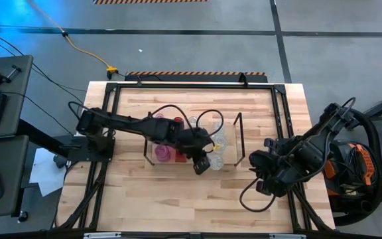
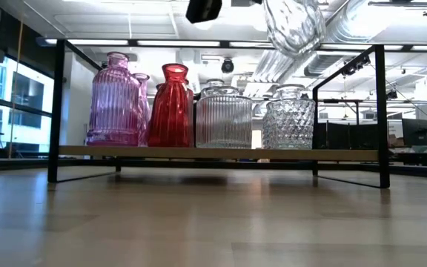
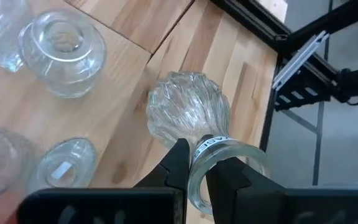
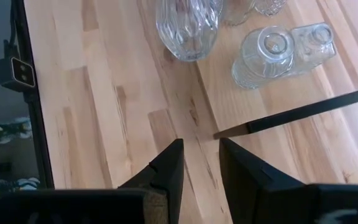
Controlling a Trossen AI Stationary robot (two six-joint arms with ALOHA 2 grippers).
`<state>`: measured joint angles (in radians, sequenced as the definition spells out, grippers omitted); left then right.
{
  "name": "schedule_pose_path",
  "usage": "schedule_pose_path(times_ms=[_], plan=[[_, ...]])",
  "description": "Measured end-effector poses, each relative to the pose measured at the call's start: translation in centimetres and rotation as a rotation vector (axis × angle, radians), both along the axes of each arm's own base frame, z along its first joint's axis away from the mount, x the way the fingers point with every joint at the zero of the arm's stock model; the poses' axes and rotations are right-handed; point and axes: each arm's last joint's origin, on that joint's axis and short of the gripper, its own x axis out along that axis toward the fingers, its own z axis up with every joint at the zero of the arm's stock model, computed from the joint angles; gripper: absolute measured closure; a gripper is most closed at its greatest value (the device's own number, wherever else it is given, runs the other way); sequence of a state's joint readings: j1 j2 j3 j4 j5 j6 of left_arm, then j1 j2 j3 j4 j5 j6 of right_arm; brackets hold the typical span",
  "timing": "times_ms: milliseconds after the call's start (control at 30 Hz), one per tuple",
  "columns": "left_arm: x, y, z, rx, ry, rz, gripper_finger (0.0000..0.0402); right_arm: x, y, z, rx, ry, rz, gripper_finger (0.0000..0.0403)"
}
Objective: Sort vases onto shelf
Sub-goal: Put the transparent vase aligned with the other transparent vases on the shelf
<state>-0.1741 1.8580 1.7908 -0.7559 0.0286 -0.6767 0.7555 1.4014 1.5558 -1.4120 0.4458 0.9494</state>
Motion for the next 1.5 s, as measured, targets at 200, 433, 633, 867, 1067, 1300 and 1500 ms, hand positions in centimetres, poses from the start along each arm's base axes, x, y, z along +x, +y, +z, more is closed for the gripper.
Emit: schedule_pose_path(times_ms=[200, 433, 633, 867, 1067, 1300, 1500], plan=[[0.5, 1.5, -0.4, 0.012, 0.001, -0.07, 0.038, 0.1, -0.1, 0.0, 0.029, -0.018, -0.073, 0.032], [1.2, 2.8, -1.8, 0.059, 0.032, -0.177, 0.038, 2.2, -0.3, 0.0, 0.118, -0.096, -0.18, 0.032], [1.8, 3.4, -2.8, 0.092, 0.038, -0.268, 0.038, 5.0, -0.6, -1.1, 0.182, -0.076, -0.225, 0.032], [2.3, 3.8, -3.8, 0.148, 0.034, -0.333, 0.038, 8.5, -0.3, -3.6, 0.224, -0.011, -0.254, 0.032], [2.8, 4.1, -4.8, 0.187, 0.046, -0.378, 0.0378, 10.5, 0.2, -5.6, 0.231, 0.022, -0.288, 0.032], [3.1, 4.2, -5.2, 0.227, 0.037, -0.425, 0.0376, 11.7, 0.4, -7.4, 0.207, 0.064, -0.33, 0.032], [3.3, 4.7, -5.6, 0.241, 0.042, -0.428, 0.0375, 11.9, 0.5, -7.7, 0.224, 0.067, -0.372, 0.032]])
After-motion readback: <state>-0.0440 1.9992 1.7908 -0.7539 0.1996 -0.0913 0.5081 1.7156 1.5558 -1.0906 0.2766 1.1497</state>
